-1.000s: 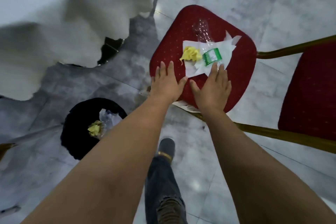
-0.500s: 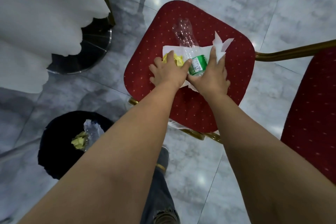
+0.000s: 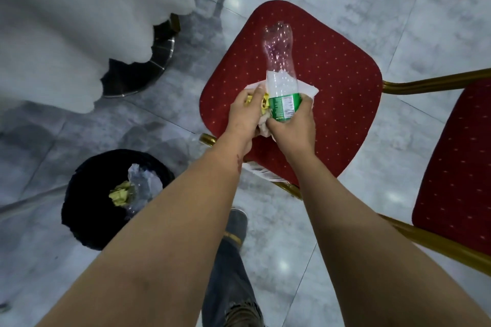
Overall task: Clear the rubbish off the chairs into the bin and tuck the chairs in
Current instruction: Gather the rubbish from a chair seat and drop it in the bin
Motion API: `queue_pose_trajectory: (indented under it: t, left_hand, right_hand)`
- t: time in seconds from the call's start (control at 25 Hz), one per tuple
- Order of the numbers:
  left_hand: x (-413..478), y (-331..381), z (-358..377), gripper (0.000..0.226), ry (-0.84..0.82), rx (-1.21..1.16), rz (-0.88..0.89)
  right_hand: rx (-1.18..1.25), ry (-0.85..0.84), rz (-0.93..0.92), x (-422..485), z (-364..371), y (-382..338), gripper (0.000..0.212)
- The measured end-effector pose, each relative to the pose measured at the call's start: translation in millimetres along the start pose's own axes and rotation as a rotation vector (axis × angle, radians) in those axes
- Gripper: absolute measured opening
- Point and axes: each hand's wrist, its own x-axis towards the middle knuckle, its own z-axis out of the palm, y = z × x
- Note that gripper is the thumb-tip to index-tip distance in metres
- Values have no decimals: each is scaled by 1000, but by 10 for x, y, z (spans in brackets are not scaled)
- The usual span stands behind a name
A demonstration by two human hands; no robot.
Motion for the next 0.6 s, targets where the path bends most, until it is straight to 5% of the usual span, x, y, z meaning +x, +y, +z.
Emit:
queue_pose_trajectory:
  t: [0.44,0.6]
  left_hand:
    - [-985,-340,-2743,38,185,-35,-122]
    - [-1270,-671,-3626,40,238,-28,-225]
  right_hand:
    - [-47,-259,-151,-2148,1589,-708,75]
    - [-71,-414,-68,-2842,2196,-668,95]
